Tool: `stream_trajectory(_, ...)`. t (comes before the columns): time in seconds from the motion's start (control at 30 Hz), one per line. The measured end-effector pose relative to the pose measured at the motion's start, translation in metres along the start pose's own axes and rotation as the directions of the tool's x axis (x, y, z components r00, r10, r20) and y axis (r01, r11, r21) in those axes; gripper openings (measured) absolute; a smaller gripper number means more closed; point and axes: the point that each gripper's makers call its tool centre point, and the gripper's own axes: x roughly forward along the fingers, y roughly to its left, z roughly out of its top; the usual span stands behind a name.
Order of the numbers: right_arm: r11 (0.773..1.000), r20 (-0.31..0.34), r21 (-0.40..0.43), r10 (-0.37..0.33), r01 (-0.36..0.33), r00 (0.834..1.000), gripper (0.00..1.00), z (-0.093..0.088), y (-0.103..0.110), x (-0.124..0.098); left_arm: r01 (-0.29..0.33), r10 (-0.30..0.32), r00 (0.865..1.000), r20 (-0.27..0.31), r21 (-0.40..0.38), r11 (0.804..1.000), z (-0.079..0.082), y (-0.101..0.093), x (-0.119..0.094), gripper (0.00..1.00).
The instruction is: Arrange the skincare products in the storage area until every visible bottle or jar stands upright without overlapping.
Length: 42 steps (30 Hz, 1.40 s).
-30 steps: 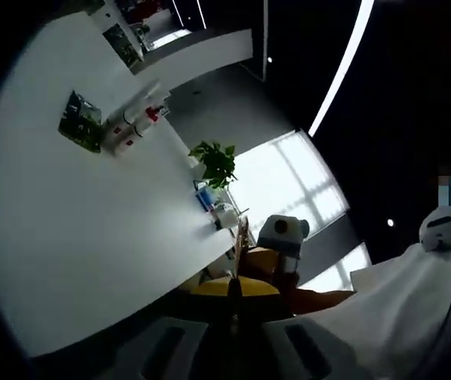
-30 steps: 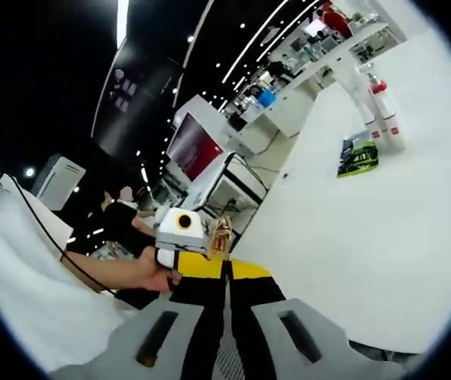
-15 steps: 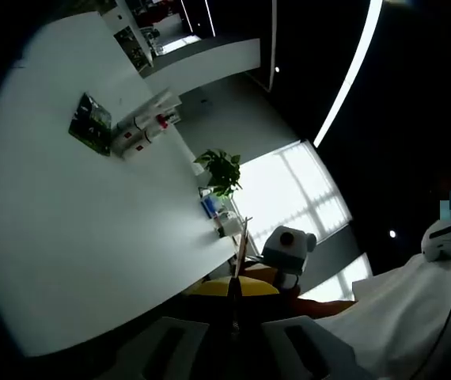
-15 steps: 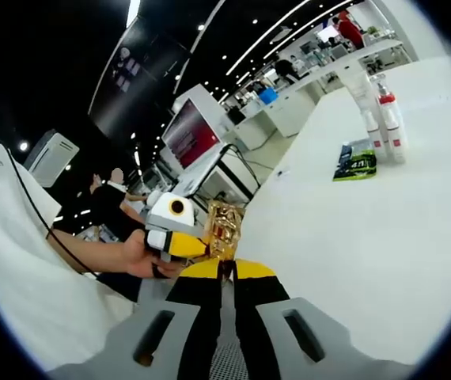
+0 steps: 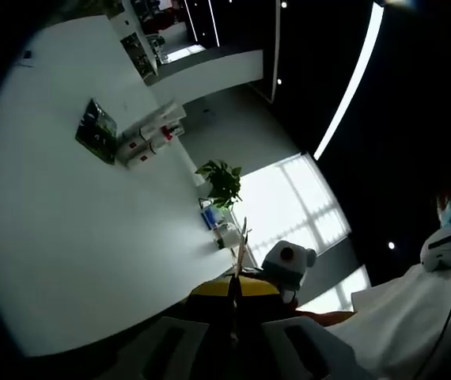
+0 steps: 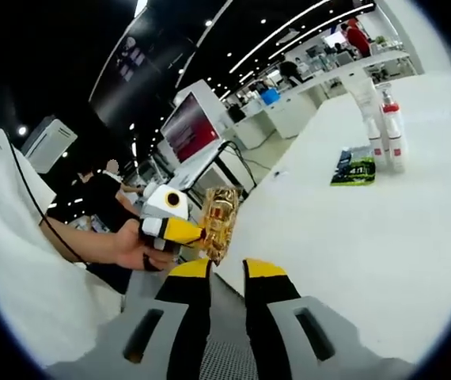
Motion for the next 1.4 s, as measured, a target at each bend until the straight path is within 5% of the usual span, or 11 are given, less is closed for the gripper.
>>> stream_trajectory(0.13, 0.994, 0.016, -0.092, -0.049, 0.051, 0.999, 0.32, 0.002, -0.008, 0.002, -0.012, 0.012, 1.0, 0.005, -0.009, 1.0, 0.001, 0.003, -0.001, 0.0)
stream_trajectory(0.33, 0.949, 0.036, -0.276, -0.151, 0.155, 0.988, 0.5, 0.004, -0.021, 0.003, -0.025, 0.026, 1.0, 0.017, -0.035, 0.999, 0.004, 0.008, -0.003, 0.0)
stream_trajectory(0.6, 0.893, -0.082, -0.406, -0.248, 0.195, 0.965, 0.67, -0.02, -0.038, 0.011, -0.035, 0.037, 0.999, 0.024, -0.063, 0.997, 0.006, 0.012, -0.003, 0.01)
stream_trajectory(1.03, 0.851, -0.145, -0.493, -0.286, 0.181, 0.947, 0.59, -0.035, -0.04, 0.013, -0.096, 0.096, 0.995, -0.004, -0.113, 0.989, 0.005, 0.028, 0.001, 0.01)
stream_trajectory(1.4, 0.831, -0.176, -0.531, -0.303, 0.169, 0.936, 0.59, -0.043, -0.043, 0.014, -0.158, 0.16, 0.987, 0.005, -0.102, 0.982, 0.038, 0.046, 0.005, 0.01)
